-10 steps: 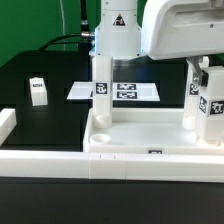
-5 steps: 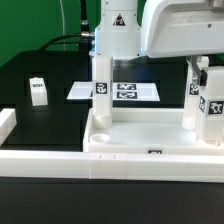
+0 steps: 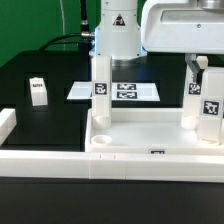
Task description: Assemble desk
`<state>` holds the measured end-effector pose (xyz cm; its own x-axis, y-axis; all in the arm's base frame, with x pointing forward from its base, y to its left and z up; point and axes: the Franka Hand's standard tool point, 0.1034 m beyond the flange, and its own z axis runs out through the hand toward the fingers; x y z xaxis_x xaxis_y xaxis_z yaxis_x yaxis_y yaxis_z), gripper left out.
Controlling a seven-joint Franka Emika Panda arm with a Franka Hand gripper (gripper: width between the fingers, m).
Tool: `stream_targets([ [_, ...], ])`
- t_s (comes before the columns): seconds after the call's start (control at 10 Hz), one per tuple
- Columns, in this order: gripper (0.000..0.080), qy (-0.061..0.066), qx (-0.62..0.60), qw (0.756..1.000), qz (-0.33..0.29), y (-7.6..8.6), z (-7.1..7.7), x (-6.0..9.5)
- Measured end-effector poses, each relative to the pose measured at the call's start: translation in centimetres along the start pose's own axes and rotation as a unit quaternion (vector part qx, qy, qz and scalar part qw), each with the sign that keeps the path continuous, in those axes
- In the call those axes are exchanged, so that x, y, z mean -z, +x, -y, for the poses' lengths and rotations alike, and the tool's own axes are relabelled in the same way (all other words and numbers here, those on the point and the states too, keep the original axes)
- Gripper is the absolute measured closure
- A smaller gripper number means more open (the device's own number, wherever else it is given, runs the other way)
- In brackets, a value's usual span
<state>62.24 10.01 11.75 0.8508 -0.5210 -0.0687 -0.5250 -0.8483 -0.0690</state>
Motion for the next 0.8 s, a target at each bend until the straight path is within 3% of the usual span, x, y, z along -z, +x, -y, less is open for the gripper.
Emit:
stream_targets([
  [0.5, 0.0509, 0.003, -0.212, 0.977, 0.0, -0.22, 0.4, -0.1],
  [0.8, 0.0509, 0.003, -0.234, 0.972, 0.0, -0.23, 0.43, -0.1],
])
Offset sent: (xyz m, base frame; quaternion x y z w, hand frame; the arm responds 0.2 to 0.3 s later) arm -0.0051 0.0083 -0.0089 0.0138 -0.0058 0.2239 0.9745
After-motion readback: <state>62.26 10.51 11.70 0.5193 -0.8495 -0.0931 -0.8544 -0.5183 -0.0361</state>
